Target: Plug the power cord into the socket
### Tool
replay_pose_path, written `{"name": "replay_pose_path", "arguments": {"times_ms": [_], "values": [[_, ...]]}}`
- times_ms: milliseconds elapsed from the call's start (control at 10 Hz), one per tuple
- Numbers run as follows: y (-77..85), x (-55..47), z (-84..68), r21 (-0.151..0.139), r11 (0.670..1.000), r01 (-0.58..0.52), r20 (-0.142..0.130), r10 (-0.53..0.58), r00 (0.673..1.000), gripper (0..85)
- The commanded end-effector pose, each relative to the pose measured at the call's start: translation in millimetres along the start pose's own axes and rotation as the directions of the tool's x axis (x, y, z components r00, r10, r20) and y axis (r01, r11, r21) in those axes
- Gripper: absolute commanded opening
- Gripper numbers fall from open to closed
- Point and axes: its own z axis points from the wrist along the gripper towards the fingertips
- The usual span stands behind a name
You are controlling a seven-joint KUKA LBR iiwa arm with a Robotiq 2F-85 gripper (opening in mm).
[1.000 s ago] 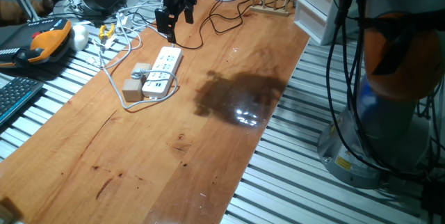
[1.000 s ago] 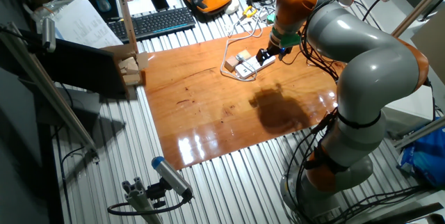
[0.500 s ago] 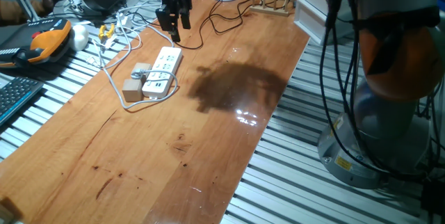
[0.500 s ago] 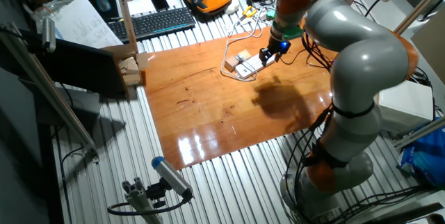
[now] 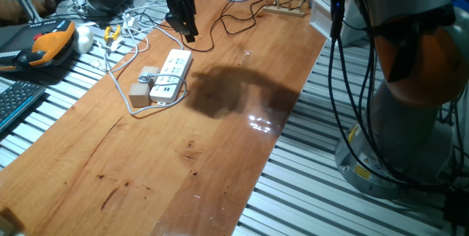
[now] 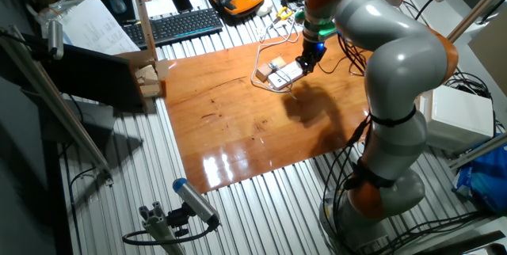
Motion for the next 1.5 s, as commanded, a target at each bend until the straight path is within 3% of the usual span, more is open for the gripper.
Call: {"name": "replay_pose_path", "arguments": {"times_ms": [0,800,1100,1200,1300,1400], "values": [[0.1,-0.1,0.0,0.002,1.000,0.010,-0.001,-0.010,1.000,0.0],[0.5,0.3,0.6,0.005,0.999,0.036,0.007,-0.036,0.999,0.0],[0.5,0.3,0.6,-0.009,1.000,0.015,0.010,-0.015,1.000,0.0],[0.5,0.3,0.6,-0.040,0.999,-0.027,0.067,0.029,0.997,0.0],[0.5,0.3,0.6,-0.043,0.998,-0.042,0.077,0.046,0.996,0.0],[0.5,0.3,0.6,-0.013,0.998,-0.055,0.070,0.056,0.996,0.0]]}}
